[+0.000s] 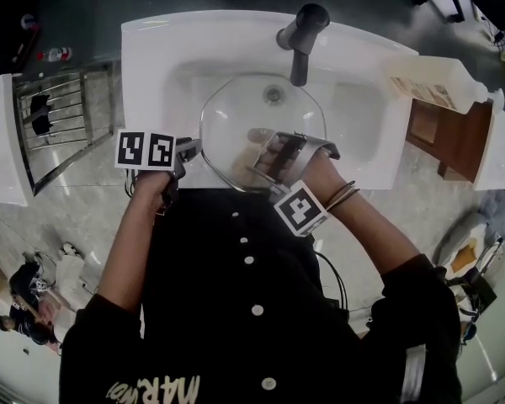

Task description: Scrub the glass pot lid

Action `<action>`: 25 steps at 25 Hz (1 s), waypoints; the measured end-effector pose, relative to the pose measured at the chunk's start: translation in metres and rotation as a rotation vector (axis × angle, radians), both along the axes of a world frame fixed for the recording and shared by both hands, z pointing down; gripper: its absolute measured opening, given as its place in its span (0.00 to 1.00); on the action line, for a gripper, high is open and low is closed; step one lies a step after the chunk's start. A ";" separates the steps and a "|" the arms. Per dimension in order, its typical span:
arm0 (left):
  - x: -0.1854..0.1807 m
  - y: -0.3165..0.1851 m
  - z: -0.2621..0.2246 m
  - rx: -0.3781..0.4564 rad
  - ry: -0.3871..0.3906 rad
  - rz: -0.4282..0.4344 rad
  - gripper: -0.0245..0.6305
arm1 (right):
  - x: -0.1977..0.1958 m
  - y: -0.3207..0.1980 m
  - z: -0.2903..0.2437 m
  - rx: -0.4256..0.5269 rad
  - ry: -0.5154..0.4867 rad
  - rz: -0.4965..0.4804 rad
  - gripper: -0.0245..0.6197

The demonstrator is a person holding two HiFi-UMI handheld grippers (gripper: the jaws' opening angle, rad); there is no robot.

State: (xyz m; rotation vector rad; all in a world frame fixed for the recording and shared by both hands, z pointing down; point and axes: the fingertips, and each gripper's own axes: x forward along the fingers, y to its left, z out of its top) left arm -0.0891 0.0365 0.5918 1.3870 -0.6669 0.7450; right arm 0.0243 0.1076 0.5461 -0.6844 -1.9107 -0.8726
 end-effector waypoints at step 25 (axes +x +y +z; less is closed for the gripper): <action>0.016 0.001 0.009 -0.042 -0.005 0.030 0.21 | 0.017 0.009 -0.012 -0.019 0.002 -0.050 0.24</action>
